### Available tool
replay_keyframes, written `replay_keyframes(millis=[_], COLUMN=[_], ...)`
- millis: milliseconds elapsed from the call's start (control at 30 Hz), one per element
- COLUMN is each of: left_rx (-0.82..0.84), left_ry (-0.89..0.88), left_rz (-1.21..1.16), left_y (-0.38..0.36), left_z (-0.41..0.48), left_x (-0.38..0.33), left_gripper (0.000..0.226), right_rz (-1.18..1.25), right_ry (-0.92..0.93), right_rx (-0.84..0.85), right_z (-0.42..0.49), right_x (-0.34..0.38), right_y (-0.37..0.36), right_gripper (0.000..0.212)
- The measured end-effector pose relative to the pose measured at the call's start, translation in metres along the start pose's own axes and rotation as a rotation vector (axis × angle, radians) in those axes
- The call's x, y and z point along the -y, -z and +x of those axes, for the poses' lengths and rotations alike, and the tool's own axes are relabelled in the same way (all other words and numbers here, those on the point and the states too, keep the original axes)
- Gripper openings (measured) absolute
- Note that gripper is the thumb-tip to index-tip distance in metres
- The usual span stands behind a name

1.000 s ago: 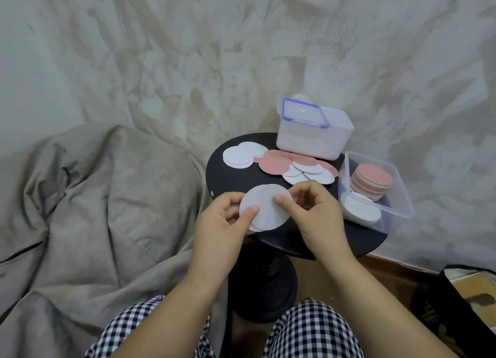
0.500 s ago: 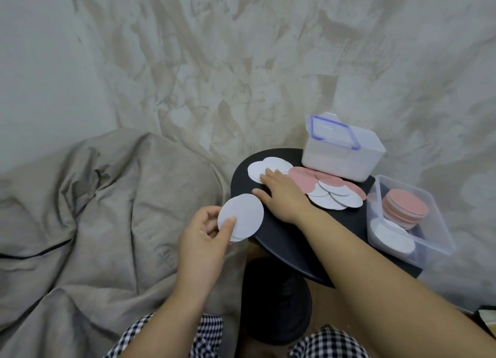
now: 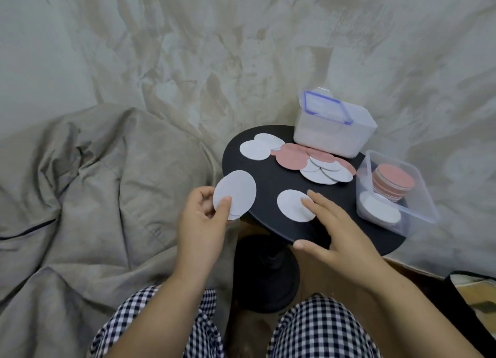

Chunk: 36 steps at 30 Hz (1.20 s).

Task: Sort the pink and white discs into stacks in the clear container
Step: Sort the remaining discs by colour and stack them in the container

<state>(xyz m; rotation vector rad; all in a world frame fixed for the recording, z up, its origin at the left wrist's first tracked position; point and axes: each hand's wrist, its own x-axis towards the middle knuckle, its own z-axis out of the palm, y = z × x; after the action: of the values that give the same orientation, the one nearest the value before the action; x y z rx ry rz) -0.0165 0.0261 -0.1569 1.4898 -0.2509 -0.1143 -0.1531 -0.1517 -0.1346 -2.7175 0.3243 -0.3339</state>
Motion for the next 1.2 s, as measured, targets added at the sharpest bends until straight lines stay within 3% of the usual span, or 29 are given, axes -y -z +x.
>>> replay_keyframes(millis=[100, 267, 333, 433, 567, 900, 1033, 1200], left_rx=[0.028, 0.079, 0.121, 0.245, 0.410, 0.521, 0.544, 0.515], left_ry=[-0.025, -0.083, -0.076, 0.027, 0.100, 0.028, -0.021, -0.374], left_rz=[0.029, 0.064, 0.048, -0.104, -0.233, -0.162, -0.122, 0.197], left_y=[-0.007, -0.006, -0.003, -0.005, -0.011, -0.017, -0.018, -0.033], left_z=[-0.007, -0.015, -0.016, -0.021, -0.032, -0.037, -0.034, -0.028], left_x=[-0.001, -0.003, -0.004, -0.010, -0.016, -0.018, -0.017, -0.018], left_gripper=[0.017, 0.015, 0.017, 0.020, 0.019, 0.018, 0.020, 0.029], right_rz=[-0.092, 0.095, 0.325, 0.723, 0.939, 0.897, 0.786, 0.677], right_ry=[0.021, 0.157, 0.080, -0.165, -0.319, -0.307, -0.263, -0.190], right_rx=[-0.004, -0.301, -0.396, -0.443, -0.498, -0.483, -0.403, -0.275], right_z=[-0.002, -0.017, -0.023, -0.021, -0.013, -0.011, -0.009, -0.008], right_x=[0.003, 0.011, 0.024, 0.036, 0.038, 0.039, 0.038, 0.035], right_y=[-0.005, -0.025, -0.024, -0.018, -0.011, -0.012, -0.009, -0.009], right_gripper=[0.078, 0.023, 0.011, 0.016, 0.008, 0.010, 0.026, 0.046])
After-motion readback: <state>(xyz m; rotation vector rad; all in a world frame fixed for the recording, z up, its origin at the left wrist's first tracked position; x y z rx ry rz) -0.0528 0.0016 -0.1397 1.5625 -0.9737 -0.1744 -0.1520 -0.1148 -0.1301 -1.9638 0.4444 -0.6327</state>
